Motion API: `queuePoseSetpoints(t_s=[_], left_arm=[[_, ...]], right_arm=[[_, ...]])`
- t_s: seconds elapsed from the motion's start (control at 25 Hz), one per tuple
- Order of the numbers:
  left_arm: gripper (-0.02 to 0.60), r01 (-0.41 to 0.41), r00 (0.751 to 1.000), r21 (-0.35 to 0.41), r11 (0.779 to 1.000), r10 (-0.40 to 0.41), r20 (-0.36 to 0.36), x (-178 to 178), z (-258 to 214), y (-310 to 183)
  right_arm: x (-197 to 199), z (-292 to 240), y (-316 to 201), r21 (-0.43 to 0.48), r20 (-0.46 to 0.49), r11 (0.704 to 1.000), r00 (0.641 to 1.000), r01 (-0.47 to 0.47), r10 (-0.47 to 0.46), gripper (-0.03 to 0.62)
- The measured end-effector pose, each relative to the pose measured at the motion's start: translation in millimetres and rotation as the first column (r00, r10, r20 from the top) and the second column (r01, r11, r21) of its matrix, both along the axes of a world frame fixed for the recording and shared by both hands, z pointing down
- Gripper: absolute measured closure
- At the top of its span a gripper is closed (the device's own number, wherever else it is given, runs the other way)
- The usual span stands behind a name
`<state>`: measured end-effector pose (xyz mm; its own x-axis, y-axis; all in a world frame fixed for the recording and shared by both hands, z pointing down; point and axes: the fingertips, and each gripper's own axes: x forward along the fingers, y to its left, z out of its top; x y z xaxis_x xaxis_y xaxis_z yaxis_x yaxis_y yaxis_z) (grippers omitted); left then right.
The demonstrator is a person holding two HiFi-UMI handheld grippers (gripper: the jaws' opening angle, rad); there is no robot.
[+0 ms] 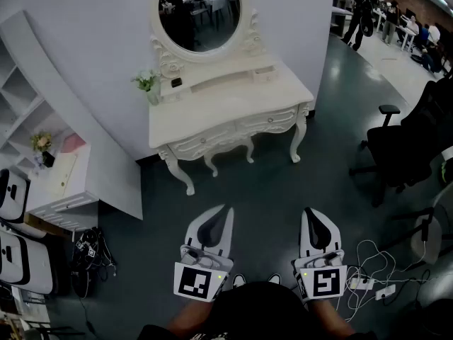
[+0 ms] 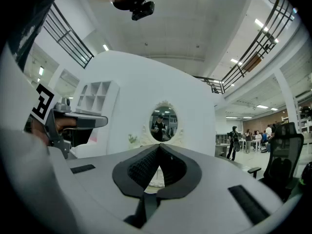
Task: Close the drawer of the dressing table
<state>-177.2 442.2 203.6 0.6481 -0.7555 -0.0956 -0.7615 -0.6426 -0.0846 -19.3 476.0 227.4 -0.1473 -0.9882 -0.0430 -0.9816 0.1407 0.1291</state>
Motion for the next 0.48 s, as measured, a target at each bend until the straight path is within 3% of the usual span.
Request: queuePoseSetpoints(t_s=[0.16,0.32,0.48], left_arm=[[0.578,-0.003,1.0,-0.012,1.0,0.003,-0.005,3.8,4.2,3.1],[0.578,0.002,1.0,-0.014,1.0,-0.002,-0.004,8.9,5.1,8.4],[0.578,0.0,1.0,0.004,1.0,0.0,-0.015,17.9,3.0,13.9]], right_arm=[[2.0,1.9,3.0,0.004,0.006,1.0,1.0,0.004,-0.004,0.595],[5.3,-4.3,12.6,0.061,0.085,0.997,0.995,0.054,-0.059,0.595],[18.0,0.6,19.3,0.052,0.079,0.997,0.995,0.051,-0.055,0.595]])
